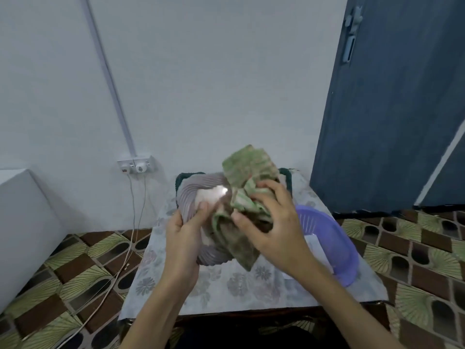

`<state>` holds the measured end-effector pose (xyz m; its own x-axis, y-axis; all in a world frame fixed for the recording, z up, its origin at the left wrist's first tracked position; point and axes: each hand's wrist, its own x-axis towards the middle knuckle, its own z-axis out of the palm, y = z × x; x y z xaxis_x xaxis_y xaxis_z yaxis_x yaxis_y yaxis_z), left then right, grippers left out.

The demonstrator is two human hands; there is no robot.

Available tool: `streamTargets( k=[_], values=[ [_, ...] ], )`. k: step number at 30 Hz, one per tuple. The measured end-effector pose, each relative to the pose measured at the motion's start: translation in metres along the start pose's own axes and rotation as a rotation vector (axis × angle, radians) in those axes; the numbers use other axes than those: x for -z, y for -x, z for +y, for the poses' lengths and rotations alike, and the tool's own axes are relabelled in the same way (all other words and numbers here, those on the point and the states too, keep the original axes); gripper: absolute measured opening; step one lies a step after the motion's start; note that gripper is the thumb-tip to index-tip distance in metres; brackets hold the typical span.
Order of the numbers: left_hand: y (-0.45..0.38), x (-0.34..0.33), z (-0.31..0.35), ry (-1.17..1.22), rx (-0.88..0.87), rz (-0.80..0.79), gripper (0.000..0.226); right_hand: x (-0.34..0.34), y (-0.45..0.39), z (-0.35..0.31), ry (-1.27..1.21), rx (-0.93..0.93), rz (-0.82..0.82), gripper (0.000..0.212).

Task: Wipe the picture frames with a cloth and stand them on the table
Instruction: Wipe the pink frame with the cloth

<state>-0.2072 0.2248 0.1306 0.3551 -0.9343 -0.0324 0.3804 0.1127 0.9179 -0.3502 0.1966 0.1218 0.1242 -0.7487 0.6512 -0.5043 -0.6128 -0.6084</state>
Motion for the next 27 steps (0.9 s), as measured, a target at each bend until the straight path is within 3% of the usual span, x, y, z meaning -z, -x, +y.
streamTargets(
  k=[4, 6, 8, 12, 17, 21, 25, 27],
  values=[
    [0.008, -0.004, -0.004, -0.006, -0.073, -0.006, 0.008, -0.004, 0.0, 0.005, 0.19, 0.105, -0.007, 0.035],
    [0.005, -0.001, -0.003, -0.014, -0.116, -0.022, 0.012, -0.004, 0.001, 0.01, 0.275, 0.199, -0.029, 0.049],
    [0.004, 0.0, -0.004, -0.025, -0.136, -0.042, 0.021, 0.001, -0.006, 0.024, 0.328, 0.242, 0.053, 0.051],
    [0.007, -0.012, -0.015, 0.01, -0.11, -0.012, 0.031, -0.01, -0.023, 0.014, 0.288, 0.129, 0.223, 0.042],
    [-0.002, -0.007, -0.02, 0.094, -0.037, 0.041, 0.017, -0.023, 0.009, 0.005, 0.42, 0.325, 0.072, 0.029],
    [0.003, -0.008, -0.023, -0.04, -0.134, 0.029, 0.053, -0.012, -0.029, 0.02, 0.569, 0.106, 0.156, 0.028],
    [-0.002, -0.009, -0.017, -0.067, -0.122, 0.077, 0.056, -0.034, 0.005, 0.006, 0.534, 0.39, 0.109, 0.028],
    [-0.003, -0.003, -0.021, -0.094, -0.128, 0.091, 0.063, -0.026, 0.007, 0.018, 0.563, 0.367, 0.066, 0.024]
  ],
)
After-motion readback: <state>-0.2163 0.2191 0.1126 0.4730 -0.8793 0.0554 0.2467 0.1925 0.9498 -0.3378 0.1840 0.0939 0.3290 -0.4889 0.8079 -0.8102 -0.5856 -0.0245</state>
